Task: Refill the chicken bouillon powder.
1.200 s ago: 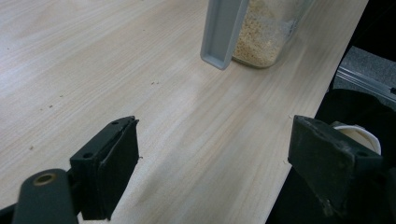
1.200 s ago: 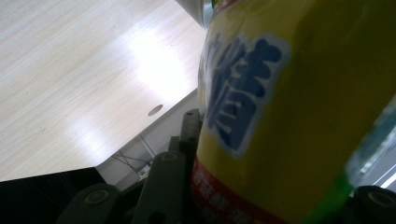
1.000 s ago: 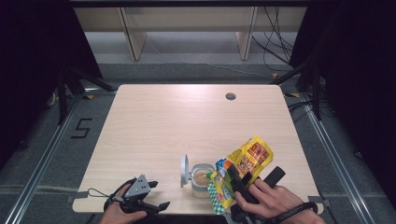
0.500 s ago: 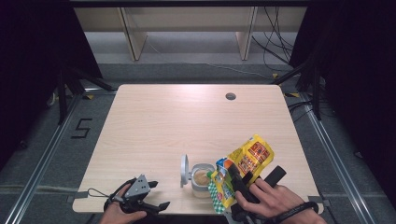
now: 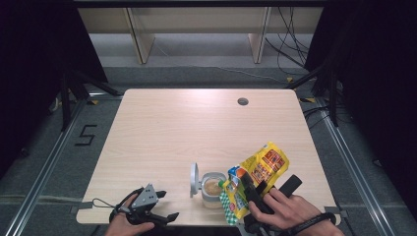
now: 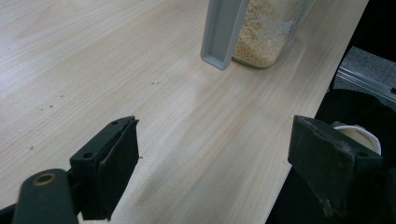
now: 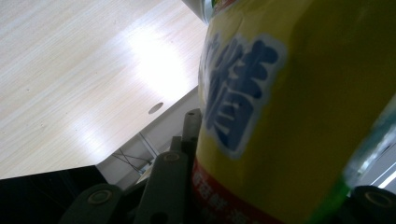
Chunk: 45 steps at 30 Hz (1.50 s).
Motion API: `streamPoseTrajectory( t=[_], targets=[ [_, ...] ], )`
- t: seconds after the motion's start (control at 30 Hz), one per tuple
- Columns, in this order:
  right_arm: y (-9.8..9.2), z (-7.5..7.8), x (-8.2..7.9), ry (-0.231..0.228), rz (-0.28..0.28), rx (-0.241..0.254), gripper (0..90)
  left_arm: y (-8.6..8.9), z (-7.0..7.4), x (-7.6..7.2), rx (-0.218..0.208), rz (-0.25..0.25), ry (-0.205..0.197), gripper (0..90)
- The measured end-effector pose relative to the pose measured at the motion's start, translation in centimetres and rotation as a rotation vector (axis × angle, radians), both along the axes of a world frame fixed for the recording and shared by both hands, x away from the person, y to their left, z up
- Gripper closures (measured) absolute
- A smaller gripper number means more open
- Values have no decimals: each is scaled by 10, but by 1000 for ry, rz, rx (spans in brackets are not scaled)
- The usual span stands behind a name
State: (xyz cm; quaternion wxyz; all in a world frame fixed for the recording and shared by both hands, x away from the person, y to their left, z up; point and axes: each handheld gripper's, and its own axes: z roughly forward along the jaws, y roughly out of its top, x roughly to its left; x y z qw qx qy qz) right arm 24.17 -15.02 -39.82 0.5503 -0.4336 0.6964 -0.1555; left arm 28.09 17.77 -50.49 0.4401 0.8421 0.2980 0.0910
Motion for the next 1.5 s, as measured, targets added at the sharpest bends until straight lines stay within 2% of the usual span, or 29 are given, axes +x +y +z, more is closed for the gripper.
streamPoseTrajectory(
  t=[0.13,0.17,0.53,0.6,0.7,0.77,0.87,1.1,1.13,1.27,1.4,1.5],
  targets=[
    [0,0,0,4,-3,5,767,1,0,1,13,-12,-12,157],
    [0,0,0,5,-3,5,768,0,0,0,6,7,6,157],
    [-1,-1,0,10,-6,6,771,0,0,0,-4,4,4,157],
    [-1,0,0,12,-5,6,771,1,0,1,7,-11,-13,157],
    [-1,0,0,9,-1,3,772,0,0,1,5,-10,-11,157],
    [-1,0,0,9,-3,1,772,0,0,0,6,5,5,157],
    [-1,1,-1,22,-16,-2,772,0,0,0,-2,5,5,157],
    [-2,0,-1,21,-15,-1,774,0,0,0,9,2,1,157],
    [-2,1,-1,21,-15,-1,774,0,0,0,-2,4,4,156],
    [-2,2,0,9,-5,5,774,0,0,0,18,5,2,157],
    [-2,2,0,9,-2,1,774,0,0,0,7,7,6,157],
    [-3,2,0,9,-8,2,774,0,0,1,8,-11,-12,157]
  ],
)
